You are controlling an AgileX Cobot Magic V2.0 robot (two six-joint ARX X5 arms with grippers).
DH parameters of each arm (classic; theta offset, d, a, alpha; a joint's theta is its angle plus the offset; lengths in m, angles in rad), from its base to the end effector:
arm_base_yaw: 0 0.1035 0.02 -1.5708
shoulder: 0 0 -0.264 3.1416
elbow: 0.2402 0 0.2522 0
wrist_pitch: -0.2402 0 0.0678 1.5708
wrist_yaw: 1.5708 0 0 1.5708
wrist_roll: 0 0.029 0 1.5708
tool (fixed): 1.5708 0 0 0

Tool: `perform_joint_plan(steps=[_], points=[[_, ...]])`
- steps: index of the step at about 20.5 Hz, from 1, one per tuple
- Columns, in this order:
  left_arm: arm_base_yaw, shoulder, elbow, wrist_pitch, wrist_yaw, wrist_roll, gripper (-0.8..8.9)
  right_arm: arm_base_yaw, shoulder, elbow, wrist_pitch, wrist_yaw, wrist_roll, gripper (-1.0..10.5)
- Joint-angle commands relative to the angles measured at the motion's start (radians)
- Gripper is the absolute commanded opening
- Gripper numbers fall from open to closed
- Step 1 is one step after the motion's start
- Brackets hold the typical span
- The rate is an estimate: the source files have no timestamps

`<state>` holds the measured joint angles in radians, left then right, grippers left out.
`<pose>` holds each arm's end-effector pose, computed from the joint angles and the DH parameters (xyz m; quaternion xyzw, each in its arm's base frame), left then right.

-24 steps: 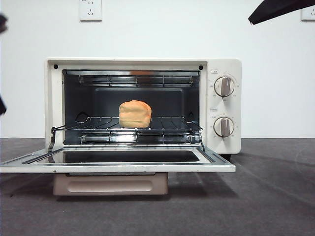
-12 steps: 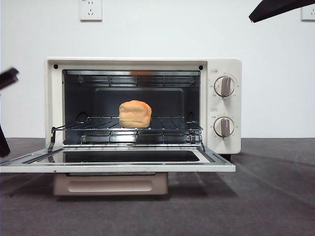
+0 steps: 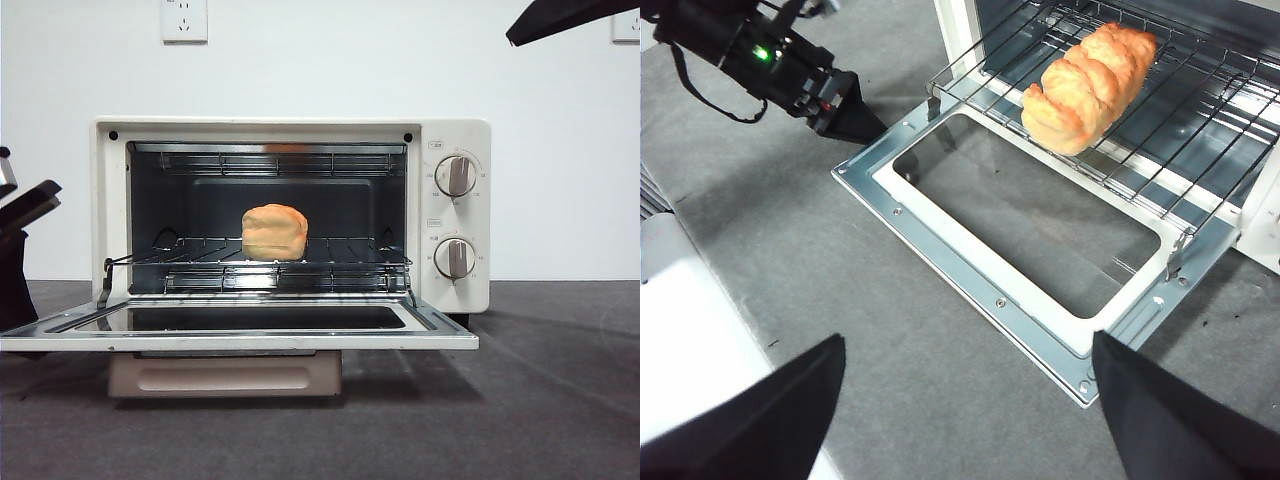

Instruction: The left arm flap open the oven, the right arm pick bread and place it into oven, the left arm flap close the oven

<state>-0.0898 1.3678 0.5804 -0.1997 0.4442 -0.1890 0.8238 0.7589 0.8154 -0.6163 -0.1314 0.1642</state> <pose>0.2319 -0.0334 0.1524 -0.1633 0.4862 -0.1873 0.8378 0.1001 0.1137 0.3076 -0.0234 0.2952 0.4190 0.8584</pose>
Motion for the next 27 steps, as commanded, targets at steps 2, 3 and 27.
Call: perform_joint_plan(steps=[2, 3, 27], points=[[-0.002, 0.047, 0.001, 0.016, 0.059, 0.016, 0.15, 0.009, 0.004, 0.013, 0.009, 0.001, 0.008, 3.9], [-0.002, 0.054, 0.001, 0.016, 0.069, 0.016, 0.15, 0.009, 0.004, 0.013, 0.009, 0.001, 0.008, 3.9], [0.071, 0.022, 0.002, 0.19, 0.323, -0.111, 0.15, 0.009, 0.004, 0.013, 0.009, 0.002, 0.02, 3.9]])
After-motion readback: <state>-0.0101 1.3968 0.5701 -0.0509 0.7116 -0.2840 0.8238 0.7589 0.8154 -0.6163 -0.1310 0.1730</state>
